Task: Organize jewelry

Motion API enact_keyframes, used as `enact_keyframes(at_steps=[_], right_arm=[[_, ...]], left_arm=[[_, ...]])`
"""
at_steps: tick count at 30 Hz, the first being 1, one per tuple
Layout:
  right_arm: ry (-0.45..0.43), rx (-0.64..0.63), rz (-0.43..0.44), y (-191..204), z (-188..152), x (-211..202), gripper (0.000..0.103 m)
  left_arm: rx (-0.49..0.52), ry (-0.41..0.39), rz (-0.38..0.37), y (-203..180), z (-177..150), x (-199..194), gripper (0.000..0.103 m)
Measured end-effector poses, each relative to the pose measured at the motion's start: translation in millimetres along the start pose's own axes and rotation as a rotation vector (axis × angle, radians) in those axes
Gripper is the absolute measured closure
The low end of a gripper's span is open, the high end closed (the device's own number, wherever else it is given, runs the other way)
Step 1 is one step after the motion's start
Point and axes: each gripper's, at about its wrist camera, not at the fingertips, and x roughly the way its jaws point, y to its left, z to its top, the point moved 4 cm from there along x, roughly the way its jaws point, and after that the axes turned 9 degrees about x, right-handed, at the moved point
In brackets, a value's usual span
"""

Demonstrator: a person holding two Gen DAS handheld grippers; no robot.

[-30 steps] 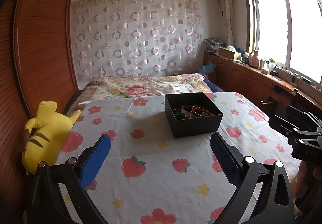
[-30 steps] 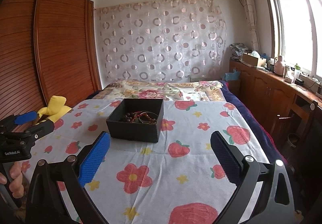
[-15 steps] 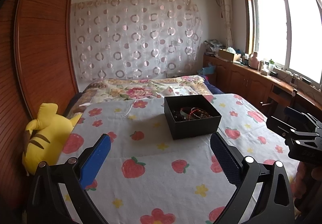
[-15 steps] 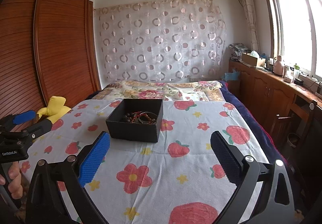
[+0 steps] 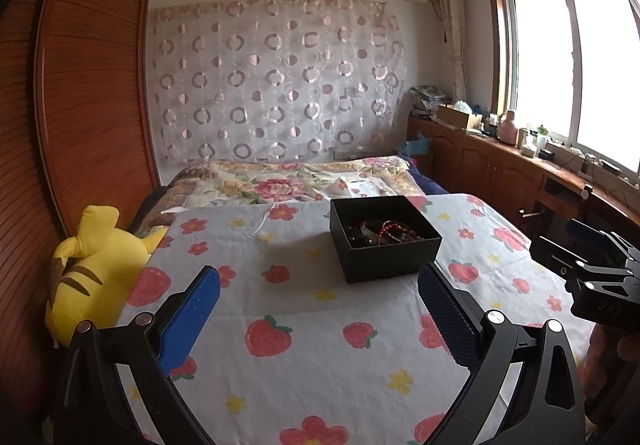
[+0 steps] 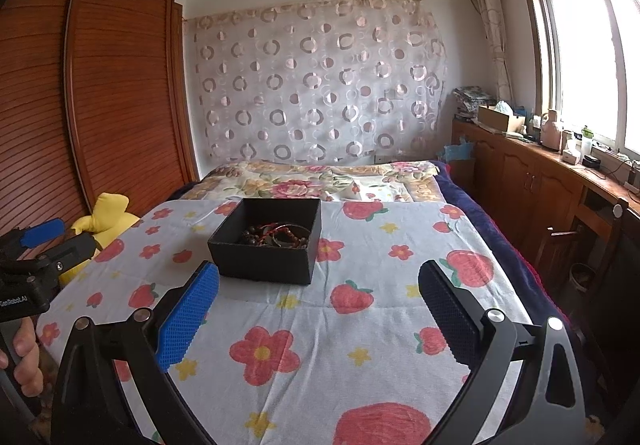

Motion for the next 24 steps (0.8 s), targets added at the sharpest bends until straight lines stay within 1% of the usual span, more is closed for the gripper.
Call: enact_keyframes(at_steps=[24], right_arm=[[-0.003, 0.004, 0.003, -3.1, 1.8, -1.7, 0.002]], left_arm=[[0.0, -0.008, 0.003, -0.6, 0.1, -0.4, 0.007]])
